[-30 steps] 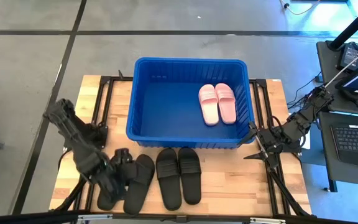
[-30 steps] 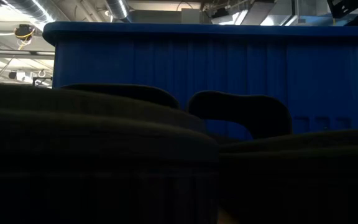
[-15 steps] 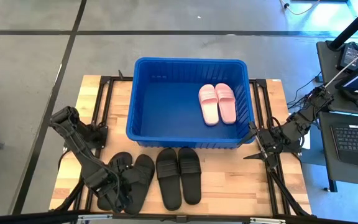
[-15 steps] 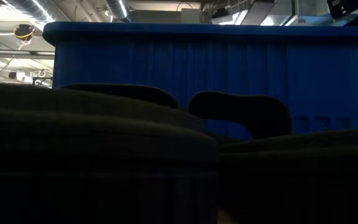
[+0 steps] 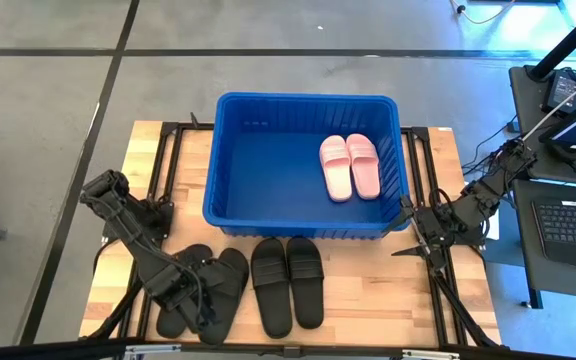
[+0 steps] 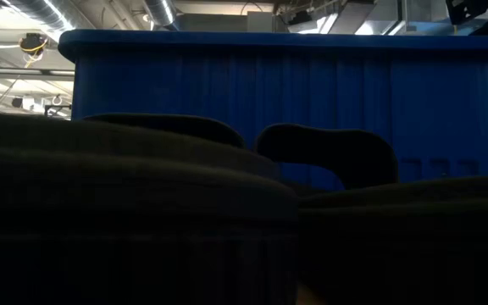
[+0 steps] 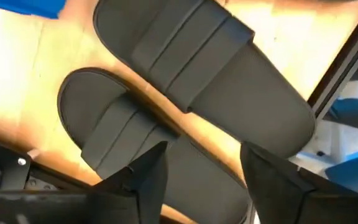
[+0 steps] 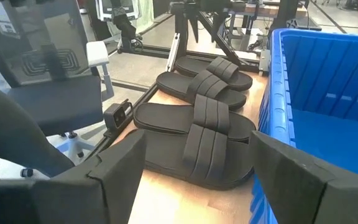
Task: Pick and place slides into bin
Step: Put the black slipper into the blue bin
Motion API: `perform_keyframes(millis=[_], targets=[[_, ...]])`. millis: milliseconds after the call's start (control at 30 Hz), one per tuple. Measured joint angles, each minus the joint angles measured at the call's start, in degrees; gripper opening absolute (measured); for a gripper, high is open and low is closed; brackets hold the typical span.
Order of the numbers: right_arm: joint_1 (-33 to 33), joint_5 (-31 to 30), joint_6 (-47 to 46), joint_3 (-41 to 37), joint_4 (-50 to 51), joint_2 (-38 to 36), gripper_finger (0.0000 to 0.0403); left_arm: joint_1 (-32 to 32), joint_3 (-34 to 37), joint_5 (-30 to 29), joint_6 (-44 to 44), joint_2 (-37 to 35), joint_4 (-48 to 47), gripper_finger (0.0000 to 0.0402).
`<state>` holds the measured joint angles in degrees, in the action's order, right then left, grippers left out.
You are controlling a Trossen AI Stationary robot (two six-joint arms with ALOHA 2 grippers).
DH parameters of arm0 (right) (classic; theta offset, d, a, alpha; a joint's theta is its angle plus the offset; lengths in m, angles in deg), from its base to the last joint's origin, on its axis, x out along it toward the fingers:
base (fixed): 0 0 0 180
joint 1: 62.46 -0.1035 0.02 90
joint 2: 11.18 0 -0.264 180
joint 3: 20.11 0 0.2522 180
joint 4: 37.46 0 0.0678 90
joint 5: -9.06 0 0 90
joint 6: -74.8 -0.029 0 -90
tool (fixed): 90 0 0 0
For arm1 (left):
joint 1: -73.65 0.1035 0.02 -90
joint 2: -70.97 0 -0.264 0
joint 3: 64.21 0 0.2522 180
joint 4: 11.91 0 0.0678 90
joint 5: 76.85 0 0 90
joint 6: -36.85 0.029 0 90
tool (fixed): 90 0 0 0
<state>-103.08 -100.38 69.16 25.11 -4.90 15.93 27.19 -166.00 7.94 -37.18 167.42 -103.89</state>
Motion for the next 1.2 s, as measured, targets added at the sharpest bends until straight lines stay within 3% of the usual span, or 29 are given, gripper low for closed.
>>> perform_keyframes(millis=[400,1200], targets=[[0.0,-0.72,0.71,0.04,0.62,0.02,0.0284,0.47,0.54,-0.13,0.88,-0.02,4.31,0.0206],[0.0,-2.6,-1.59,0.04,1.0,0.26,0.0284,-6.73,15.45,1.93,4.07,-0.02,5.6,0.0205]])
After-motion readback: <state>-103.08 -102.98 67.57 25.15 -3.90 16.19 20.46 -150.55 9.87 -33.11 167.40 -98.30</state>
